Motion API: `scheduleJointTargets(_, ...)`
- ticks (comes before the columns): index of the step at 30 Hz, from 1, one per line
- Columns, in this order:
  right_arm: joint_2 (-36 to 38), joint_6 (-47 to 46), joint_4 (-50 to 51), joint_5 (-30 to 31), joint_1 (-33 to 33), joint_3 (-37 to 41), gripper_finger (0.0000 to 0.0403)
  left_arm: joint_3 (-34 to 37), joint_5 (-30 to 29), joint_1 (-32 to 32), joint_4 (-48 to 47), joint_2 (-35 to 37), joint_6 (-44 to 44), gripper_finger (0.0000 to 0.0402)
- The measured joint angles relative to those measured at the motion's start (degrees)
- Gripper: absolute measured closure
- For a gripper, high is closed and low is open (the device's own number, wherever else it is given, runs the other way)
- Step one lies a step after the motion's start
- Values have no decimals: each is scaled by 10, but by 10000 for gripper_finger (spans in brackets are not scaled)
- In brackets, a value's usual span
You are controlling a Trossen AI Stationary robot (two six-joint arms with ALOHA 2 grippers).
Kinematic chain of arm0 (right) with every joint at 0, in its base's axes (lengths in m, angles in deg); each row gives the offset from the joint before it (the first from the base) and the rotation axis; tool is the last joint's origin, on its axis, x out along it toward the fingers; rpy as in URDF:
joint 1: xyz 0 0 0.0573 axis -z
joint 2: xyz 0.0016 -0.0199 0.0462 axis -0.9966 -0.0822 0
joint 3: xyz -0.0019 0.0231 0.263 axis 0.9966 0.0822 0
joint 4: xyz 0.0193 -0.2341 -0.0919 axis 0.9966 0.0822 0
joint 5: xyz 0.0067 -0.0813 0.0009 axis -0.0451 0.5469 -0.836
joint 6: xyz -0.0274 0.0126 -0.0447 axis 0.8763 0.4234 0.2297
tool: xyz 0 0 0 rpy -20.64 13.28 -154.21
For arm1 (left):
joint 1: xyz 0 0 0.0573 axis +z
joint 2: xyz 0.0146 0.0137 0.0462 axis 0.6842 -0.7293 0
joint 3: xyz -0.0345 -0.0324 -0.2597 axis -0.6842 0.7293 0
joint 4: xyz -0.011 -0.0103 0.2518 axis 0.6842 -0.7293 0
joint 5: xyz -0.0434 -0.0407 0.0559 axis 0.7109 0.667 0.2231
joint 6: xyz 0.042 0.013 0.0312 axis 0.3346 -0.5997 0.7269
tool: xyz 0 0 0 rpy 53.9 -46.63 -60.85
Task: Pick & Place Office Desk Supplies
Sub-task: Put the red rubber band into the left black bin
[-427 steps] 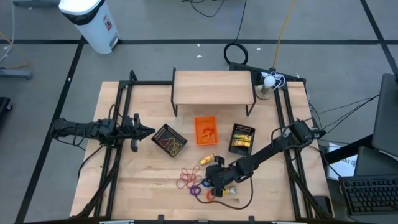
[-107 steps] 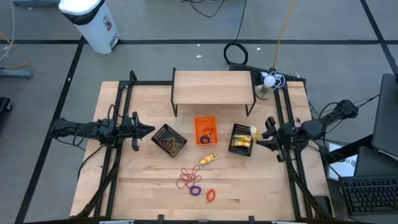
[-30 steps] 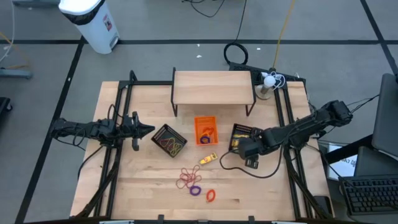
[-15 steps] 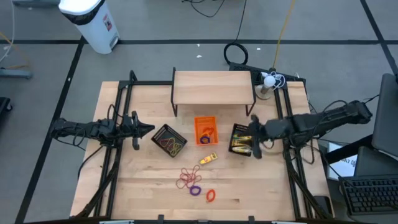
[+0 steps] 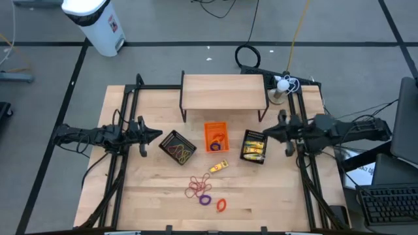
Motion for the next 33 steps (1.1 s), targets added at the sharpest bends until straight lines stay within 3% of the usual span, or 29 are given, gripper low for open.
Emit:
scheduleJointTargets(14,152,26,95,14,13,6,403,0,-110,0,2,0,38,380)
scheduleJointTargets(23,229,48,58,14,12,92,403,0,-114,0,2,0,34,380)
scheduleJointTargets(33,220,58,-61,14,13,198,403,0,-88,0,2,0,-25,380)
